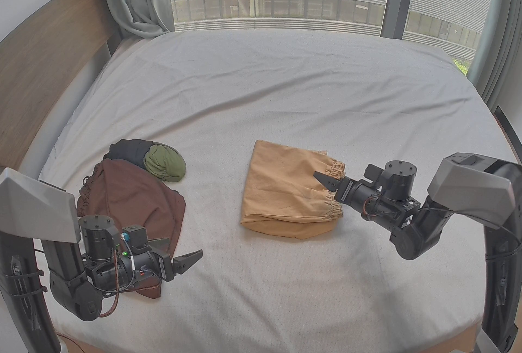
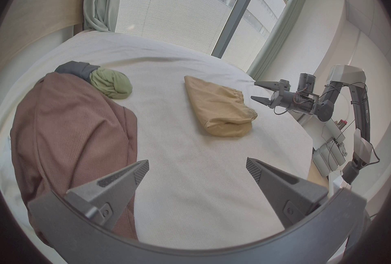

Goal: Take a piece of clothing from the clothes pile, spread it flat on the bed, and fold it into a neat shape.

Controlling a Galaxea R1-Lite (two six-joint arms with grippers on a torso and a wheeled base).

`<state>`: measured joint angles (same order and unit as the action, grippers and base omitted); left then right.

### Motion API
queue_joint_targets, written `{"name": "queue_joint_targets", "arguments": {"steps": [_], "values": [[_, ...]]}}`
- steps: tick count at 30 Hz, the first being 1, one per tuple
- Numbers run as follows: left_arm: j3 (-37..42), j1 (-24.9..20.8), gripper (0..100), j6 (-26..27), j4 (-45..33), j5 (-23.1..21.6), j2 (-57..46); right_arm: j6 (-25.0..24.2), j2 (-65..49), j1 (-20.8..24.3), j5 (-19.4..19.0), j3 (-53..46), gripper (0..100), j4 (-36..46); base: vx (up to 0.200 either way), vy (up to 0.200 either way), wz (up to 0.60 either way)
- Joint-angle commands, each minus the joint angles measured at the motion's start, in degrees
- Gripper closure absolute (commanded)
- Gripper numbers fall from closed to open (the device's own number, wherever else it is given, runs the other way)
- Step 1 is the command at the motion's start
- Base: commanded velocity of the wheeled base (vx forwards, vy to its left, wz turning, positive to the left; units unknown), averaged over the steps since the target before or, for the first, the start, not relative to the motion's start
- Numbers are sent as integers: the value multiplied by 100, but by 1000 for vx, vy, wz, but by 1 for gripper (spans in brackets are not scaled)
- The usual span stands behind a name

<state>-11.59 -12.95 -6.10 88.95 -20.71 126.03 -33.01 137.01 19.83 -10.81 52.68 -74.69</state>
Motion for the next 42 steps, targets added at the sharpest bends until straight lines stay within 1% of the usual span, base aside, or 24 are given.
{"name": "queue_joint_targets", "arguments": {"steps": [1, 3, 4, 5, 6, 8, 10, 12, 15, 17, 19, 22, 24, 26, 27, 28, 29, 33, 34, 35, 36, 37, 42], "values": [[272, 29, 0, -32, 17, -3, -817, 172, -1502, 38, 9, -1181, 0, -292, 0, 0, 0], [403, 20, 0, -32, 8, 6, -1212, 621, -1880, -59, 35, -1717, 0, -450, 0, 0, 0], [412, 20, 0, -32, 8, 6, -1238, 682, -1915, -76, 35, -1787, 0, -476, 0, 0, 0], [509, 11, 0, -58, 8, 6, -1564, 1060, -2108, -217, 71, -2209, 0, -722, 0, 0, 0], [562, -15, 0, -76, 8, 6, -1722, 1315, -2222, -313, 71, -2499, 0, -960, 0, 0, 0], [773, -33, 0, -111, 8, 6, -2232, 1561, -2469, -419, 71, -3088, 0, -1452, 0, 0, 0], [913, -68, 0, -111, 8, 15, -2513, 1579, -2706, -428, 71, -3343, 0, -1425, 0, 0, 0], [1159, -208, 0, -111, -27, 23, -3058, 1552, -3365, -480, 71, -3817, 0, -1373, 0, 0, 0], [1159, -314, 0, -348, -335, 85, -3937, 1605, -4191, -595, 71, -4380, 0, -1364, 0, 0, 0], [1159, -314, 0, -401, -722, 85, -4411, 1614, -4798, -612, 71, -4679, 0, -1337, 0, 0, 0], [1159, -314, 0, -348, -1302, 76, -4824, 1623, -5237, -691, 71, -4898, 0, -1311, 0, 0, 0], [1159, -305, 0, -401, -2392, 67, -5747, 1693, -6037, -981, 53, -5268, 0, -1223, 0, 0, 0], [1159, -287, 0, -384, -3121, 85, -6380, 1693, -6529, -1184, 44, -5268, 0, -872, 0, 0, 0], [1159, -287, 0, -366, -3719, 94, -6916, 1693, -7241, -1342, 44, -5268, 0, -283, 0, 0, 0], [1159, -270, 0, -375, -4053, 94, -7268, 1693, -7241, -1342, 44, -5268, 0, -283, 0, 0, 0], [1159, -261, 0, -392, -4237, 94, -7461, 1702, -7944, -1386, 44, -5268, 0, 385, 0, 0, 0], [1159, -243, 0, -392, -4536, 102, -7777, 1693, -8375, -1403, 44, -5250, 0, 833, 0, 0, 0], [1159, -235, 0, -419, -5222, 111, -8639, 1684, -9517, -1518, 35, -5206, 0, 1941, 0, 0, 0], [1159, -235, 0, -419, -5222, 111, -8639, 1684, -9517, -1518, 35, -5206, 0, 1941, 0, 0, 0], [1159, -226, 0, -428, -5591, 129, -9052, 1684, -10071, -1570, 35, -5206, 0, 2530, 0, 0, 0], [1159, -226, 0, -428, -5591, 129, -9052, 1684, -10071, -1570, 35, -5206, 0, 2530, 0, 0, 0], [1159, -226, 0, -428, -5969, 199, -9456, 1684, -10642, -1579, 35, -5206, 0, 3101, 0, 0, 0], [1159, -235, 0, -480, -6918, 340, -10423, 1693, -11987, -1667, 35, -5197, 0, 4595, 0, 0, 0]]}}
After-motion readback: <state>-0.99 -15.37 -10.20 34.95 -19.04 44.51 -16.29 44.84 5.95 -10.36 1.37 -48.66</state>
